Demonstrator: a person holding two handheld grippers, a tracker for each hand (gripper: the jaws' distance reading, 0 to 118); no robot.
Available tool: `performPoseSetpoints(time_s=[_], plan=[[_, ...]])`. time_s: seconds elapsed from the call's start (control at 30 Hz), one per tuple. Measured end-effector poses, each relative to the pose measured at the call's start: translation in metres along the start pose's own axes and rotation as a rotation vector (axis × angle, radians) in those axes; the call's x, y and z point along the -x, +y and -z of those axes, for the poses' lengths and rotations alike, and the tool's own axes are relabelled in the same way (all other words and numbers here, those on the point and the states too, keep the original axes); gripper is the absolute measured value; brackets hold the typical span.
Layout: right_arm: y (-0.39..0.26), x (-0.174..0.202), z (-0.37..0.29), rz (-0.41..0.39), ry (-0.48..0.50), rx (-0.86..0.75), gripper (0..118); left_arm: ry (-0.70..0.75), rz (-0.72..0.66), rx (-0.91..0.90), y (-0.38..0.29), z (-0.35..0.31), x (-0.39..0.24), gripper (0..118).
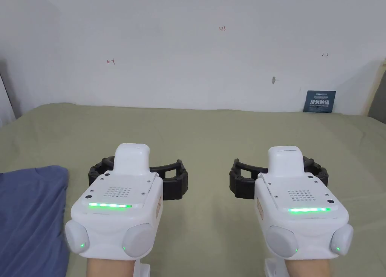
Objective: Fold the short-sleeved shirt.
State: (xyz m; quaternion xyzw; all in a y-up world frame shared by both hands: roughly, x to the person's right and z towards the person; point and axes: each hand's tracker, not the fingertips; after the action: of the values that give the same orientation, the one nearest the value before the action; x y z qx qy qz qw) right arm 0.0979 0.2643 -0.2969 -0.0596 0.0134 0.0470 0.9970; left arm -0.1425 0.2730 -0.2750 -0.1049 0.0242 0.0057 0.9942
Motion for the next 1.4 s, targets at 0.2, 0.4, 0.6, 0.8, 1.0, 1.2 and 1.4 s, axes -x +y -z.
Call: performPoseSetpoints(time_s=[0.2,0.4,0.6,0.8,1.0,1.2,1.4], plan=[[-0.0001,-0.0016,0.0015,-0.016,0.004,0.013,118,-0.006,-0.003,0.0,-0.0007,0.0007,-0.0013,118],[0.0002,-0.0011,-0.0004,-0.034,0.003,-0.011,118,-0.004,0.0,0.004,-0.0017,0.0001,-0.0007,118],[-0.0004,-0.0011,0.0019,-0.006,-0.005,0.007,118,-0.003,-0.007,0.003,-0.0007,0.0,0.0029,118],[-0.001,-0.0012,0.0013,-0.007,0.007,0.007,118,-0.001,-0.006,-0.003,0.0005,0.0,0.0038,118],[0.001,0.001,-0.0014,-0.015,0.01,-0.006,118,-0.003,-0.002,-0.001,0.0003,-0.0005,0.0017,118],[0.0013,-0.0014,-0.0017,-0.003,0.012,-0.003,118,-0.02,-0.005,0.003,0.0007,-0.0004,0.0019,118],[-0.0007,-0.0024,-0.0011,0.0,0.018,0.001,118,-0.011,-0.005,0.003,0.0024,0.0,0.0018,118]])
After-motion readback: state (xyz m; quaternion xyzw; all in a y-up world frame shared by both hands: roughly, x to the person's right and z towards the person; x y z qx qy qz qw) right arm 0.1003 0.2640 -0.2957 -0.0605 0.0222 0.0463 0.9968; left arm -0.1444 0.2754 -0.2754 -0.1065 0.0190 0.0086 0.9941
